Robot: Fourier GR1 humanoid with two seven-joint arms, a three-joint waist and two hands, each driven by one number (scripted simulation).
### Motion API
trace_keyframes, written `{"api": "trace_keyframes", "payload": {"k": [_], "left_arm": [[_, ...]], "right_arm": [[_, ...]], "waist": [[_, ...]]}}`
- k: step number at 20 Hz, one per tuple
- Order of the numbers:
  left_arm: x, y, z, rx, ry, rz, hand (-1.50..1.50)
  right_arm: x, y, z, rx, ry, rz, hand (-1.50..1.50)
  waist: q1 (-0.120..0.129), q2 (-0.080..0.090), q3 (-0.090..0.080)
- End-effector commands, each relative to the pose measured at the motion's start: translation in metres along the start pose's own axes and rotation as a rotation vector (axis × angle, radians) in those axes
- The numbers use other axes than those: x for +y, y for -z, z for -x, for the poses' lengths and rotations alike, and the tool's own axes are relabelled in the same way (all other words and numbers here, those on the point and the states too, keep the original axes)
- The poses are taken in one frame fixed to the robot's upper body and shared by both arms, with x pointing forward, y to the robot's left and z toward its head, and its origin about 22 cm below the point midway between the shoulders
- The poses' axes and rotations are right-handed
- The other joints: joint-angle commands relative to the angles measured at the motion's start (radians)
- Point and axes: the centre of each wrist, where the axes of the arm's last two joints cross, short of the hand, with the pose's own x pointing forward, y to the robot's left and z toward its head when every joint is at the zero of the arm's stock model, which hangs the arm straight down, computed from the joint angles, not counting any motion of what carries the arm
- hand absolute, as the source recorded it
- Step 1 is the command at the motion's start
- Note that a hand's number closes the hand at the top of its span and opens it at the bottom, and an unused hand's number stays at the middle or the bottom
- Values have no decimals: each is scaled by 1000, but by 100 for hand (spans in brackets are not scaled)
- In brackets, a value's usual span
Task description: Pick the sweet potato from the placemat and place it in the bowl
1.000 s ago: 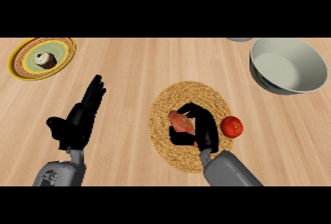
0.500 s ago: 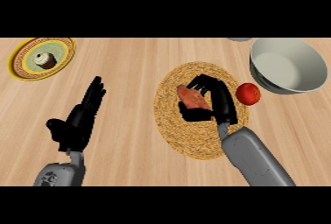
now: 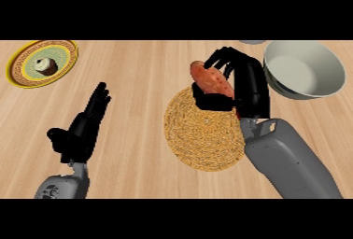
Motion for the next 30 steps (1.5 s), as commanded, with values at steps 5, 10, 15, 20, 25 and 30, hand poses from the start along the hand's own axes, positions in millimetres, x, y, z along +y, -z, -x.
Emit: {"api": "trace_keyframes", "payload": {"k": [5, 10, 15, 20, 25, 30], "left_arm": [[-2, 1, -7, 10, -18, 13, 0], [-16, 12, 10, 3, 6, 14, 0], [-2, 4, -5, 5, -14, 14, 0], [-2, 8, -6, 4, 6, 18, 0], [-2, 6, 3, 2, 5, 14, 0], [-10, 7, 5, 1, -11, 23, 0]], "right_arm": [[-47, 38, -61, 85, -151, 121, 150], [-54, 78, -59, 126, -149, 165, 150], [-100, 103, -66, 173, -172, 201, 150], [-126, 125, -27, 234, -339, 220, 150], [-113, 123, 31, 297, -544, 191, 150], [-139, 141, 75, 331, -559, 228, 150]], "waist": [[9, 3, 1], [15, 9, 1], [15, 7, 1], [16, 9, 1], [17, 10, 1], [31, 15, 1]]}}
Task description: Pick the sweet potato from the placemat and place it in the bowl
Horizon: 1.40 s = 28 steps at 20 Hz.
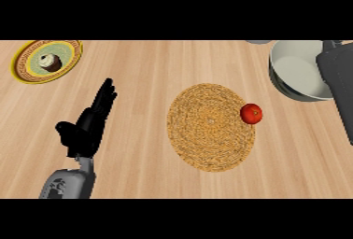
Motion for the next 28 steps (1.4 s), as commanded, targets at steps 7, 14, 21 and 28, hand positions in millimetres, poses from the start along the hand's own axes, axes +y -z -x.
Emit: {"api": "trace_keyframes", "payload": {"k": [7, 14, 21, 28], "left_arm": [[7, 4, 10, -13, 9, 9, 0], [-6, 10, -1, -25, 20, 8, 0], [6, -6, 14, -6, -3, 12, 0], [-13, -3, -6, -29, -4, 22, 0]], "right_arm": [[26, 26, 89, 84, -105, 27, 150], [56, 8, 149, 167, -46, -126, 150], [44, -1, 204, 164, 153, -265, -150], [41, 14, 170, 65, 357, -65, -150]], "waist": [[12, 7, 0], [15, 11, 2], [16, 7, 2], [26, 7, 3]]}}
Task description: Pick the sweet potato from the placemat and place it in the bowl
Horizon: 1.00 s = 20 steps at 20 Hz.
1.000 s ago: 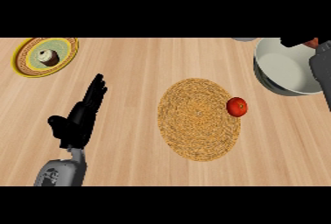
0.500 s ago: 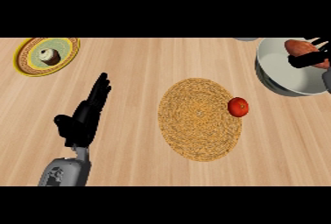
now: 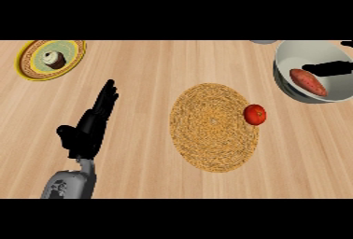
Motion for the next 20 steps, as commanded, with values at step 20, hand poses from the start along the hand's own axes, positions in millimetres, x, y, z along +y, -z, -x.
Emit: {"api": "trace_keyframes", "payload": {"k": [20], "left_arm": [[17, -3, 8, 14, 25, -39, 0]], "right_arm": [[-77, -21, 62, -26, 473, 52, -150]], "waist": [[-41, -16, -3]]}}
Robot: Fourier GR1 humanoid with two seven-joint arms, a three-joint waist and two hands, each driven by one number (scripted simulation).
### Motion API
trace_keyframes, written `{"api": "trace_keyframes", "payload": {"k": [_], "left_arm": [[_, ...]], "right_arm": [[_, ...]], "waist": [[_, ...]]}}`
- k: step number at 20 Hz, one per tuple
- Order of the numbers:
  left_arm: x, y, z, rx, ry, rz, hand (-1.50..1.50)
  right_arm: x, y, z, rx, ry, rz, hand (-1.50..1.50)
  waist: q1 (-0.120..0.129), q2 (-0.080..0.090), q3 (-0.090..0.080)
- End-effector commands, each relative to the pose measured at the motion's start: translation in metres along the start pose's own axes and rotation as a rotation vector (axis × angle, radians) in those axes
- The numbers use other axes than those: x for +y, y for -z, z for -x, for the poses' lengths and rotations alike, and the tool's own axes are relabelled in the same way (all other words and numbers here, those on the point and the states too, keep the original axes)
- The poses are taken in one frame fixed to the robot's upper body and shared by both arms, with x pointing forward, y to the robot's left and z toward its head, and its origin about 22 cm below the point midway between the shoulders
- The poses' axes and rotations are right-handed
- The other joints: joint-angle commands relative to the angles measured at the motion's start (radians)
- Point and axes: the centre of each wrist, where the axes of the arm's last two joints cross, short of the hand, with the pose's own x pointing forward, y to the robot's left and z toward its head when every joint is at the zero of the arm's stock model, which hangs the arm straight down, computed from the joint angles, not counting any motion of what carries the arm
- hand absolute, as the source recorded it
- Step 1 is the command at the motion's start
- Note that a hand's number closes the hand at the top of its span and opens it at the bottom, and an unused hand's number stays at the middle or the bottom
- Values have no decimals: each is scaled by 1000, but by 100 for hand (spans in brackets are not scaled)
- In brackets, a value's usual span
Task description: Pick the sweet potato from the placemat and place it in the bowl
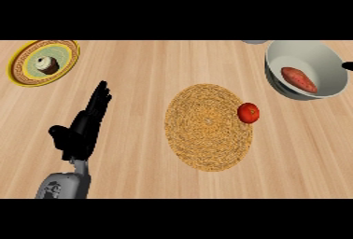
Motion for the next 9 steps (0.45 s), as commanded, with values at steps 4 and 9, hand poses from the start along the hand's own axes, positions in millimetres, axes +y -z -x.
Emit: {"api": "trace_keyframes", "payload": {"k": [4, 9], "left_arm": [[-2, -9, -8, 3, -17, 13, 0], [-16, -2, 6, -8, 4, -22, 0]], "right_arm": [[-29, -31, 41, -4, 53, -86, -150], [-34, -43, 24, -27, 39, -112, -150]], "waist": [[2, 0, 0], [-5, -2, -1]]}}
